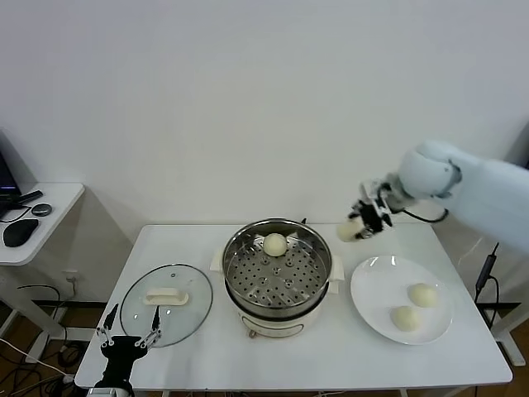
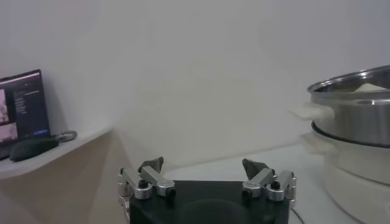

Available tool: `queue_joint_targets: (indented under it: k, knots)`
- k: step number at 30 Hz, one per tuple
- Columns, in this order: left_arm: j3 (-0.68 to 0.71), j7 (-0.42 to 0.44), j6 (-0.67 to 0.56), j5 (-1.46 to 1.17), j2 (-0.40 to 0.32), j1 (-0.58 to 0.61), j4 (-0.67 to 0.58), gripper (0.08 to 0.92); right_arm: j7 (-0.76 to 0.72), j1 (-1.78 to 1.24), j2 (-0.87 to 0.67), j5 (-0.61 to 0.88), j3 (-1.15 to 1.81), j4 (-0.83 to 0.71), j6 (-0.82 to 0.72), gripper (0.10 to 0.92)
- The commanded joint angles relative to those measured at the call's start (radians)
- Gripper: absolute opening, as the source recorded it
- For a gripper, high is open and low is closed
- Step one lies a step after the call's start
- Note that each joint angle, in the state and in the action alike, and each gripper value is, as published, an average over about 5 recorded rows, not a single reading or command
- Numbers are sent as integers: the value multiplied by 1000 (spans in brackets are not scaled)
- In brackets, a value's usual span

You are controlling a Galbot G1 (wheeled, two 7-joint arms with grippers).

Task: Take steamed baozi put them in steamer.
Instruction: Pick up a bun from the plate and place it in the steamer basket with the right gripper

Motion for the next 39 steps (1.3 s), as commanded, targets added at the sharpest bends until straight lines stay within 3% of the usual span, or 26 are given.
queue_joint_targets:
  k: [1,8,18,35,39]
  knots:
    - [2,0,1,1,8,-14,9,823,142,207,191,288,-167,95,-176,466]
    - [-25,-2,2,6,-5,-15,1,823,263,50,364,344,-132,12,-251,467]
    - [-45,-5,2,5,-13,-15,-22,823,307,-107,472,302,-120,-103,-253,467]
    - [-58,-9,-2,5,-20,-17,-20,823,314,-238,537,239,-74,-251,-250,477]
    - [-59,-10,-3,6,-22,-18,-20,823,322,-251,536,239,-67,-254,-242,536]
